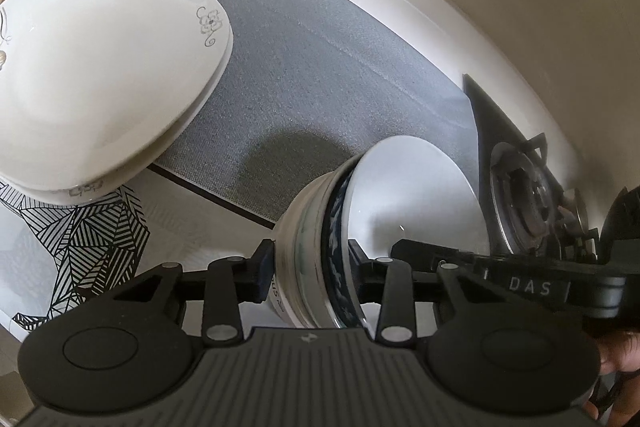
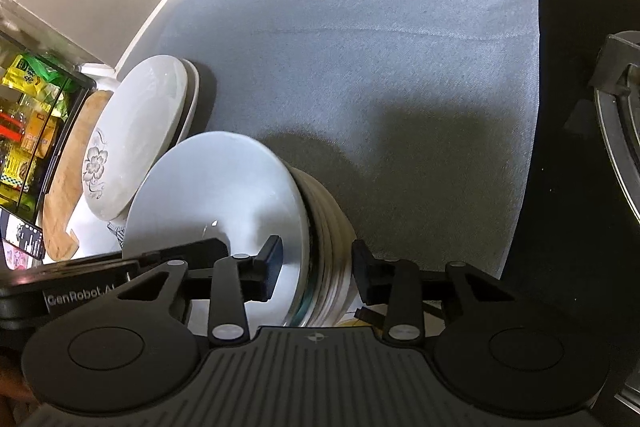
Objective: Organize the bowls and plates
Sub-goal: 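Close the left tool on the rim of the whole nested bowl stack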
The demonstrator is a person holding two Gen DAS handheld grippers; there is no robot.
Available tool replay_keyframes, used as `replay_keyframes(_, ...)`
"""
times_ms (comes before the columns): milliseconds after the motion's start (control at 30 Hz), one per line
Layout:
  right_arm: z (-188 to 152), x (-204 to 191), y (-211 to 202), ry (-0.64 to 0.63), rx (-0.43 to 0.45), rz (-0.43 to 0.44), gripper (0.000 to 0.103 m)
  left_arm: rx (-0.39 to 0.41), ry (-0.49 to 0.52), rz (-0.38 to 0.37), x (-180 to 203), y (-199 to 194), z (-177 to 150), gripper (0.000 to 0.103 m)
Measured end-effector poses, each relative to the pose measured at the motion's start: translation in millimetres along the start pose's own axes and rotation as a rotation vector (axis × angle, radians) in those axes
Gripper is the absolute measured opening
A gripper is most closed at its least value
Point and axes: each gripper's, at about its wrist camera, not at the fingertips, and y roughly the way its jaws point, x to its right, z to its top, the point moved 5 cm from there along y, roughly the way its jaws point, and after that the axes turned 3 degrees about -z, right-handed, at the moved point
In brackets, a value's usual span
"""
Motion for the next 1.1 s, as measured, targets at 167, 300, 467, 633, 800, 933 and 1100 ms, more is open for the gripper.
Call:
replay_keyframes(167, 0, 1, 0, 0.005, -0.001, -0.003, 0.042, 0.002, 0.01, 0.0, 2, 1, -1, 0.041)
replay_keyframes(300, 0, -1, 0, -0.002, 0.006, -0.009, 0.043, 0.002, 0.018, 0.0, 1, -1, -1, 0.041)
replay_keyframes(467, -4, -2, -2, -0.007, 0.022, -0.011, 0.042, 0.01, 0.037, 0.006, 4, 0, -2, 0.041)
replay_keyframes(633, -8, 2, -5, 0.03, 0.047, -0.008, 0.038, 0.012, 0.05, 0.006, 6, 0, -4, 0.041)
replay_keyframes(800, -11, 3, -10, 0.048, 0.074, -0.01, 0.037, 0.019, 0.064, -0.008, 7, -3, -2, 0.041)
replay_keyframes(933, -11, 1, -16, 0.056, 0.108, -0.022, 0.037, 0.033, 0.083, -0.025, 9, -8, 3, 0.041)
replay_keyframes(1100, -6, -4, -29, 0.071, 0.157, -0.039, 0.037, 0.058, 0.118, -0.05, 16, -19, 16, 0.041)
